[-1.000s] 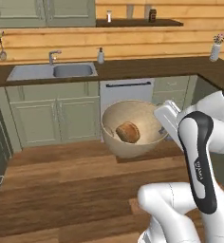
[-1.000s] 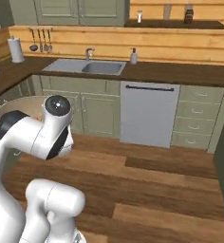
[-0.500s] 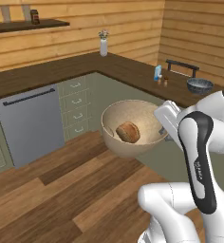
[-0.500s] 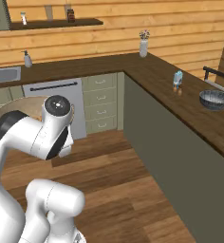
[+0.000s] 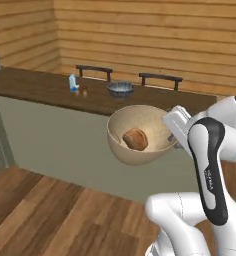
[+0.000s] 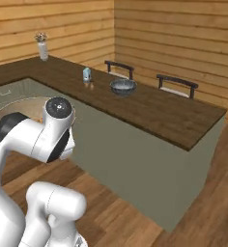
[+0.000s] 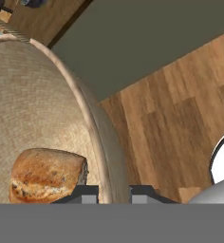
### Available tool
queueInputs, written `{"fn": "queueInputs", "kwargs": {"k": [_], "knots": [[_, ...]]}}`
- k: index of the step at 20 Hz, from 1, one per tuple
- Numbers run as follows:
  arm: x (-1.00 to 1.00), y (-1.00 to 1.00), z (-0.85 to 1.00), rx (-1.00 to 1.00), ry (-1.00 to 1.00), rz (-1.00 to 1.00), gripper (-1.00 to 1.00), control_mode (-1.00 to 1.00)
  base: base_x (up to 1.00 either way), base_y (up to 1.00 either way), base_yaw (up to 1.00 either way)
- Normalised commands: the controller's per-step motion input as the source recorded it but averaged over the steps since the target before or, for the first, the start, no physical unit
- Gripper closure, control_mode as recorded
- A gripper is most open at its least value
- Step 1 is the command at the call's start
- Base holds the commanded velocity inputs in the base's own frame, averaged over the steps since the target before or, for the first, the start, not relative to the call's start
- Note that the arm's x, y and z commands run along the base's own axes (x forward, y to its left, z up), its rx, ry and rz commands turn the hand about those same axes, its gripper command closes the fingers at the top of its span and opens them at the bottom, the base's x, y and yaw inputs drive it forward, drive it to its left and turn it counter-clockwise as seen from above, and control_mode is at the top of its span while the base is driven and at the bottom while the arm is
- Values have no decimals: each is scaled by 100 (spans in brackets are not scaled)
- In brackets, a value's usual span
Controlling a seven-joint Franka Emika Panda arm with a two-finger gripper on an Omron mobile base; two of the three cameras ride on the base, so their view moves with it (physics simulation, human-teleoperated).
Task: Open the cabinet, pick up the bread from the cabinet and place it in the basket. Then move the basket to the dining counter.
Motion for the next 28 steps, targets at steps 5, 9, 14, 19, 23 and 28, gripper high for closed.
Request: {"fn": "queueInputs", "kwargs": {"k": [5, 9, 14, 19, 23, 28], "knots": [[0, 0, 0, 0, 0, 0, 100, 100, 63, 0, -64], [0, 0, 0, 0, 0, 0, 100, 100, 88, 11, -65], [0, 0, 0, 0, 0, 0, 100, 100, 35, 84, -31], [0, 0, 0, 0, 0, 0, 100, 100, 42, 99, -5], [0, 0, 0, 0, 0, 0, 100, 100, 68, 36, 0], [0, 0, 0, 0, 0, 0, 100, 100, 82, 0, -3]]}}
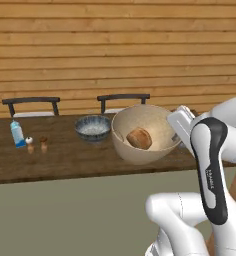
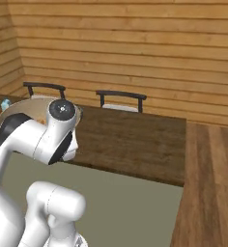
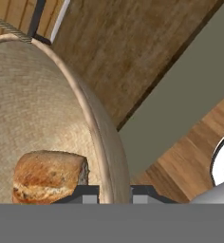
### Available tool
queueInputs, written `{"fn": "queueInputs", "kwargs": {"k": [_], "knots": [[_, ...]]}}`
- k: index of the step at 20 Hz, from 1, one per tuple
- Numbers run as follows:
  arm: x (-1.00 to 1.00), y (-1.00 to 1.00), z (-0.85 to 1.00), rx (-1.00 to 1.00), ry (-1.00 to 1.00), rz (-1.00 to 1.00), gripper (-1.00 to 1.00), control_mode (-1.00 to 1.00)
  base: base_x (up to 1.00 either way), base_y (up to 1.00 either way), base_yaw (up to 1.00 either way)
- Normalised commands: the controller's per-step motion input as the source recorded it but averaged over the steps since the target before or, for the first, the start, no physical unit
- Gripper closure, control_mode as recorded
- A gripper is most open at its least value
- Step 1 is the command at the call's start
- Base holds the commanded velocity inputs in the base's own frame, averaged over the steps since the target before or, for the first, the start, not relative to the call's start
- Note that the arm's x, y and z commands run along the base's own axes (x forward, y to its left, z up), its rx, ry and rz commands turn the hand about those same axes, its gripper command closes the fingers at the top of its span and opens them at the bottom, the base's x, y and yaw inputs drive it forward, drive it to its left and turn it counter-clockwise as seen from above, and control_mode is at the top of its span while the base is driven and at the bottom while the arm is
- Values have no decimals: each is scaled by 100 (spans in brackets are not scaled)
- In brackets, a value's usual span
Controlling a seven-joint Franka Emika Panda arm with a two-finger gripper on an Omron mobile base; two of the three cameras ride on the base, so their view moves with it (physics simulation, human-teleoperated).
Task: Open the cabinet, pick up the bread from the cabinet and place it in the basket. Then move the basket to the dining counter.
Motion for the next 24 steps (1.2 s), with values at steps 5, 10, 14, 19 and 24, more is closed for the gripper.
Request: {"fn": "queueInputs", "kwargs": {"k": [5, 10, 14, 19, 24], "knots": [[0, 0, 0, 0, 0, 0, 100, 100, 43, 0, 0], [0, 0, 0, 0, 0, 0, 100, 100, 29, 0, 0], [0, 0, 0, 0, 0, 0, 100, 100, 44, 0, 0], [20, 0, -4, 0, 0, 0, 100, -100, 28, 0, 0], [66, 0, -11, 0, 0, 0, 100, -100, 0, 0, 0]]}}
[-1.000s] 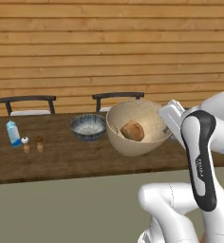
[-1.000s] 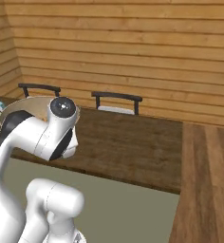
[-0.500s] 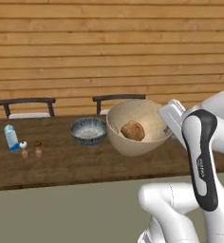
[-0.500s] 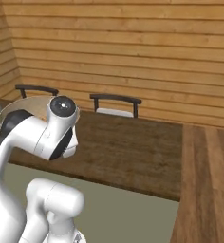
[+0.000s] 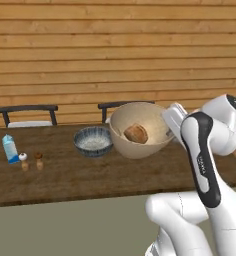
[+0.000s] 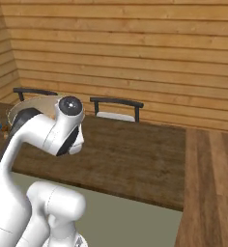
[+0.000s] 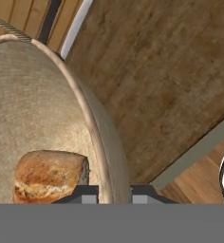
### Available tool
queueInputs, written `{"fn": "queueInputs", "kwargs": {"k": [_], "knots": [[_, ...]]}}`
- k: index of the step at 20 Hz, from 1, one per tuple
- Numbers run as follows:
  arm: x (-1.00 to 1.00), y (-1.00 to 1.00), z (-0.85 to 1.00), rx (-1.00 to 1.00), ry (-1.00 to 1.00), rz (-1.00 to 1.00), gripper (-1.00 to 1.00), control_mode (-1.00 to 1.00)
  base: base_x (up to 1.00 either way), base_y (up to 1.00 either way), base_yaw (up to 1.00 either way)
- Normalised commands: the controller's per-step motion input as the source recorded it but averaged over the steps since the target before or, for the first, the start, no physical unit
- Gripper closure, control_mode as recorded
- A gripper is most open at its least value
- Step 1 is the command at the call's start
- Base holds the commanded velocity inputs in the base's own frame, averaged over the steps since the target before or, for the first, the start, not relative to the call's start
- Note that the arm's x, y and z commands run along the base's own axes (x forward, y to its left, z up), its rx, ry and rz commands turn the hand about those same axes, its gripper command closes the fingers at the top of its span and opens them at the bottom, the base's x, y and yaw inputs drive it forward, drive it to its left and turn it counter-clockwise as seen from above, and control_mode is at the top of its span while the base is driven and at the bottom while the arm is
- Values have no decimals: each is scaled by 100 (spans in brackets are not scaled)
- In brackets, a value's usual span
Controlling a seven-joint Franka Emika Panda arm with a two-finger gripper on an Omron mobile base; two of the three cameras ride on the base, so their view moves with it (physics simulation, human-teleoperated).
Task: Open the cabinet, pick up the bread from the cabinet and place it in the basket. Then move the basket to the dining counter.
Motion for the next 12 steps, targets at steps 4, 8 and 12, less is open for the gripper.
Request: {"fn": "queueInputs", "kwargs": {"k": [4, 8, 12], "knots": [[77, 0, -24, 0, 0, 0, 100, -100, 0, 0, 0], [100, -31, -89, 0, 23, 0, 100, -100, 0, 0, 0], [100, -65, -93, 0, 22, 0, 100, -100, 0, 0, 0]]}}
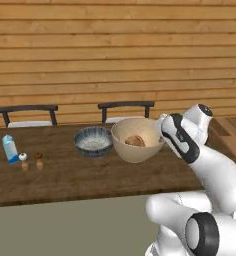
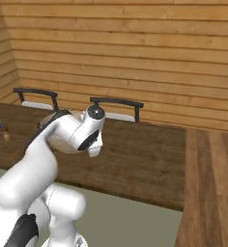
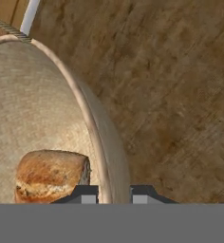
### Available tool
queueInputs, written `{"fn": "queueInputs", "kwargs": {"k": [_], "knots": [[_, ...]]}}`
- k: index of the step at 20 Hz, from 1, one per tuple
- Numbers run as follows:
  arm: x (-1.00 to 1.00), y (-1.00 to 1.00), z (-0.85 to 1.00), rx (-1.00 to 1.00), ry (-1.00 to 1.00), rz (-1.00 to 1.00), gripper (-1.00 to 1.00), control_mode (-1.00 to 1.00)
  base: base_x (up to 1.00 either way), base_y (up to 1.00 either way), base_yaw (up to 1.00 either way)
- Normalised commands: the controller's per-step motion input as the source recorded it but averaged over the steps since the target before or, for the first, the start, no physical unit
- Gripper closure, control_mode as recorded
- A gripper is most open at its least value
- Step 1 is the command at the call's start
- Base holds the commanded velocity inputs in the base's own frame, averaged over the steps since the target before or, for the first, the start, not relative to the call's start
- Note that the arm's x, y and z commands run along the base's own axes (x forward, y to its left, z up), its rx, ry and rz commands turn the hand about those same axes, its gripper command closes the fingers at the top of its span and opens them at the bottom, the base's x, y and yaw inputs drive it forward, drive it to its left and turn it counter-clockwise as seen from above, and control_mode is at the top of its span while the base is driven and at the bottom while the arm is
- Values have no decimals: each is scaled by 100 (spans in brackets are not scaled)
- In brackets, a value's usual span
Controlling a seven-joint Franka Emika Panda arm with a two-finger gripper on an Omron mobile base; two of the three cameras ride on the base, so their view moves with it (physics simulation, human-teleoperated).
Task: Open the cabinet, pick up the bread from the cabinet and place it in the basket. Then move the basket to the dining counter.
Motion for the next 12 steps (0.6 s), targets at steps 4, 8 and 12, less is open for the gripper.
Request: {"fn": "queueInputs", "kwargs": {"k": [4, 8, 12], "knots": [[100, -58, -77, 0, 10, 1, 100, -100, 0, 0, 0], [85, -22, -78, -2, 0, 0, 100, -100, 0, 0, 0], [61, -9, -68, -3, -7, 0, 100, -100, 0, 0, 0]]}}
